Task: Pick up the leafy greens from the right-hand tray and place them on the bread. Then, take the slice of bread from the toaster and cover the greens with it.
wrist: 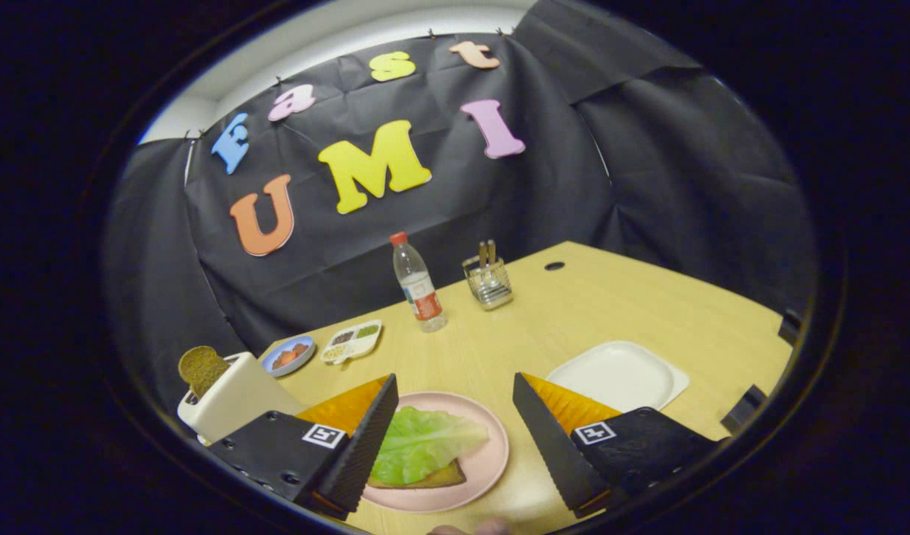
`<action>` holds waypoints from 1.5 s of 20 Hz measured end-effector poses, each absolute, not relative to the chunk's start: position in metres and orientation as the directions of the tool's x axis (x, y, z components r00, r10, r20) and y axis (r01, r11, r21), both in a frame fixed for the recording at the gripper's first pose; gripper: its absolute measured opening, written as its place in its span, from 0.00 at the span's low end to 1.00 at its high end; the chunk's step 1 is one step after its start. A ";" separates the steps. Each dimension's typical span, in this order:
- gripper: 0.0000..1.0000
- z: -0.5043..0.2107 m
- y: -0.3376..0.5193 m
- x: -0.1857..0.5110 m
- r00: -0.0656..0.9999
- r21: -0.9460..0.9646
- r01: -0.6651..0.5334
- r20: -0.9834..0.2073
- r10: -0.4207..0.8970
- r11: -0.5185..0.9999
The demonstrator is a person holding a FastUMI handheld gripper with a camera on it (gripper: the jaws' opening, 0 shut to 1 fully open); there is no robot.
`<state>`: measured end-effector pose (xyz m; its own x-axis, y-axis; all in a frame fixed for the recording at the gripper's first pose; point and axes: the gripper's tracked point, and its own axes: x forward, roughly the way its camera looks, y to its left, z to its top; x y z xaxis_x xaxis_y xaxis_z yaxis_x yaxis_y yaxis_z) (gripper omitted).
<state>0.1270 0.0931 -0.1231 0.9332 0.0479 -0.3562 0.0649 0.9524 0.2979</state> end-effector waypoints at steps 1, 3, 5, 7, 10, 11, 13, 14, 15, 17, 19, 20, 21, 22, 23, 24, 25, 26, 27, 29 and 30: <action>0.96 -0.105 0.099 0.124 0.948 0.267 0.050 -0.316 0.038 0.962; 0.95 -0.072 0.116 0.119 0.969 0.218 0.022 -0.244 0.033 0.976; 0.95 -0.047 0.145 0.113 0.981 0.181 -0.020 -0.188 0.055 0.983; 0.95 -0.027 0.181 0.107 0.983 0.167 -0.073 -0.154 0.099 0.983; 0.95 -0.009 0.236 0.105 0.981 0.163 -0.137 -0.117 0.157 0.977; 0.95 -0.008 0.255 0.105 0.978 0.171 -0.155 -0.116 0.176 0.973; 0.95 -0.011 0.295 0.102 0.965 0.178 -0.201 -0.131 0.226 0.963; 0.95 -0.014 0.313 0.100 0.958 0.171 -0.226 -0.140 0.251 0.959; 0.95 -0.019 0.331 0.099 0.949 0.163 -0.253 -0.151 0.277 0.954; 0.95 -0.031 0.362 0.094 0.936 0.147 -0.282 -0.176 0.305 0.948; 0.95 -0.042 0.386 0.099 0.927 0.134 -0.290 -0.208 0.313 0.947; 0.95 -0.049 0.396 0.103 0.918 0.143 -0.295 -0.231 0.322 0.945; 0.95 -0.055 0.404 0.106 0.913 0.155 -0.289 -0.253 0.321 0.945; 0.94 -0.062 0.408 0.111 0.909 0.149 -0.277 -0.278 0.310 0.949; 0.92 -0.068 0.411 0.116 0.908 0.131 -0.265 -0.301 0.293 0.955; 0.90 -0.075 0.415 0.119 0.903 0.121 -0.260 -0.321 0.286 0.958; 0.88 -0.079 0.418 0.120 0.899 0.117 -0.260 -0.333 0.285 0.958; 0.80 -0.082 0.419 0.121 0.897 0.118 -0.255 -0.342 0.281 0.960; 0.72 -0.084 0.417 0.122 0.897 0.120 -0.247 -0.347 0.273 0.962; 0.57 -0.088 0.418 0.127 0.895 0.118 -0.237 -0.359 0.264 0.964; 0.49 -0.089 0.416 0.129 0.895 0.120 -0.231 -0.363 0.259 0.965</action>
<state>0.1293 0.4159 -0.0892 0.8948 0.2594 -0.3634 -0.2312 0.9655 0.1200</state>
